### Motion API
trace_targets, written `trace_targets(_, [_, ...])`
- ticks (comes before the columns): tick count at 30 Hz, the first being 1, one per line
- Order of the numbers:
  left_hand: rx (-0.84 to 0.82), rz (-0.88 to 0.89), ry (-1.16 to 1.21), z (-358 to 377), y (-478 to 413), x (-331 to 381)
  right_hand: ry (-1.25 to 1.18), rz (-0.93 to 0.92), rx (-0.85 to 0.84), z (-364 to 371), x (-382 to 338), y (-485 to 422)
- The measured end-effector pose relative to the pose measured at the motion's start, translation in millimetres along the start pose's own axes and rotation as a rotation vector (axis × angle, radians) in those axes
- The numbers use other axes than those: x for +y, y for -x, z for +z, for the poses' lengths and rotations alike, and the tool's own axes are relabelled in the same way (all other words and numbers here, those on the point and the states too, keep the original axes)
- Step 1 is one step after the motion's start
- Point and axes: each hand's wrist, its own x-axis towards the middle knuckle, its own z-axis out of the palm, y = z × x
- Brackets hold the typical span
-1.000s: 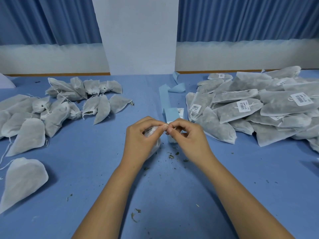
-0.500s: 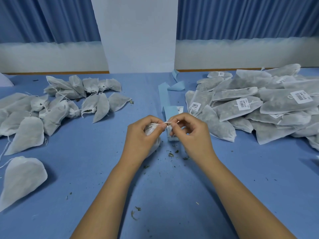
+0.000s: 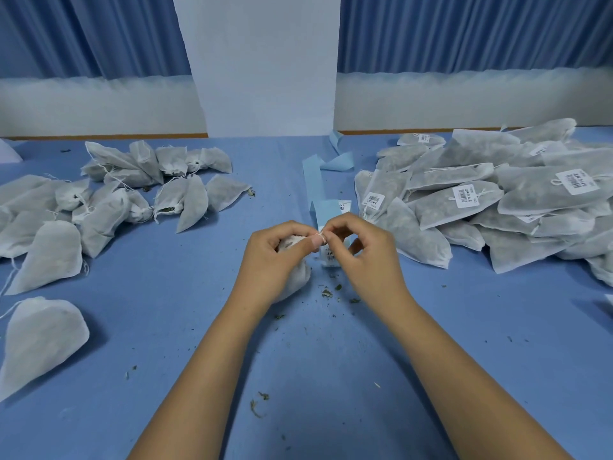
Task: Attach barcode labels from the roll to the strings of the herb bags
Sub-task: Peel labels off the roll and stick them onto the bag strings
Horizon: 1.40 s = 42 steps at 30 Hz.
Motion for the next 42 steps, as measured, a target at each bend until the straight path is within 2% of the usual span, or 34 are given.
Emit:
trace_targets(5, [0.102, -0.074, 0.116, -1.7, -2.0, 1.6, -0.009, -0.072, 0.088, 0.4, 0.2, 0.9])
trace_targets(8, [0.075, -0.058, 0.089, -1.4, -1.0, 2.0, 0.069, -0.203, 0.084, 1.8, -0.1, 2.2])
trace_targets(13, [0.038, -0.031, 0.035, -3.4, -0.4, -0.2, 0.080, -0.235, 0.121, 1.0, 1.7, 2.7])
trace_targets(16, [0.011, -0.018, 0.012, -4.4, -0.5, -0.9, 0.040, -0.148, 0.107, 1.3, 0.4, 2.7])
trace_targets(20, [0.031, 0.006, 0.018, -11.8, -2.0, -0.3, -0.261, 0.160, 0.206, -11.4, 1.5, -7.3])
trace_targets(22, [0.004, -0.009, 0.001, -16.2, -3.0, -0.9, -0.354, 0.237, 0.235, -17.6, 3.4, -12.2])
trace_targets(26, [-0.082, -0.052, -0.094, -20.4, -2.5, -4.5, -0.448, 0.295, 0.271, -18.7, 5.0, -13.4])
trace_targets(30, [0.022, -0.081, -0.116, -25.4, -5.7, -8.5, -0.491, 0.225, 0.321, -12.2, -6.4, -7.7])
trace_targets(33, [0.147, -0.093, -0.033, -20.8, -7.5, -7.0, -0.422, -0.040, 0.236, 2.3, -21.3, 8.0])
trace_targets(36, [0.219, -0.108, 0.118, -17.8, -7.8, -4.2, -0.179, -0.308, 0.035, 16.1, -27.0, 19.2])
trace_targets(39, [0.288, -0.111, 0.289, -16.3, -7.4, -1.6, -0.040, -0.334, -0.047, 24.9, -24.4, 20.0])
trace_targets(42, [0.294, -0.102, 0.405, -16.1, -6.5, 0.5, -0.043, -0.186, -0.107, 27.8, -21.4, 19.7])
